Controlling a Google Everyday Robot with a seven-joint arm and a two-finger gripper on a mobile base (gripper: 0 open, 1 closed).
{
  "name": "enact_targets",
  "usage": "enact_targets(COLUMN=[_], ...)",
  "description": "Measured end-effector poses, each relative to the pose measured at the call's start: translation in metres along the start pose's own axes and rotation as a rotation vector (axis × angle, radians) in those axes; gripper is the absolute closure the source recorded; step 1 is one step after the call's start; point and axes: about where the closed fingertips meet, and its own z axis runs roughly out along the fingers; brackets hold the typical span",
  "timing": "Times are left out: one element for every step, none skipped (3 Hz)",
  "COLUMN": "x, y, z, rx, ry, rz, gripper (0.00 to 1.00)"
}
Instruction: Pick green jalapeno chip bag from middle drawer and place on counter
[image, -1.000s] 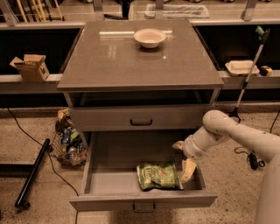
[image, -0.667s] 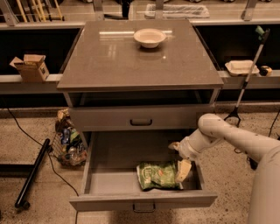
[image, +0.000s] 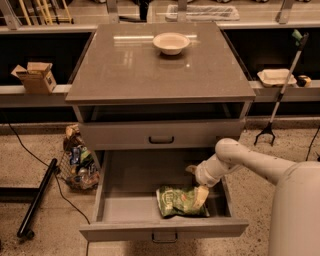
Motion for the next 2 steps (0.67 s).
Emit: enact_targets(x=[0.006, 0.016], y=[-0.003, -0.002], z=[0.024, 0.038], rx=[0.008, 0.014], ry=[0.042, 0.073], rz=[-0.008, -0.004], gripper=[0.00, 0.18])
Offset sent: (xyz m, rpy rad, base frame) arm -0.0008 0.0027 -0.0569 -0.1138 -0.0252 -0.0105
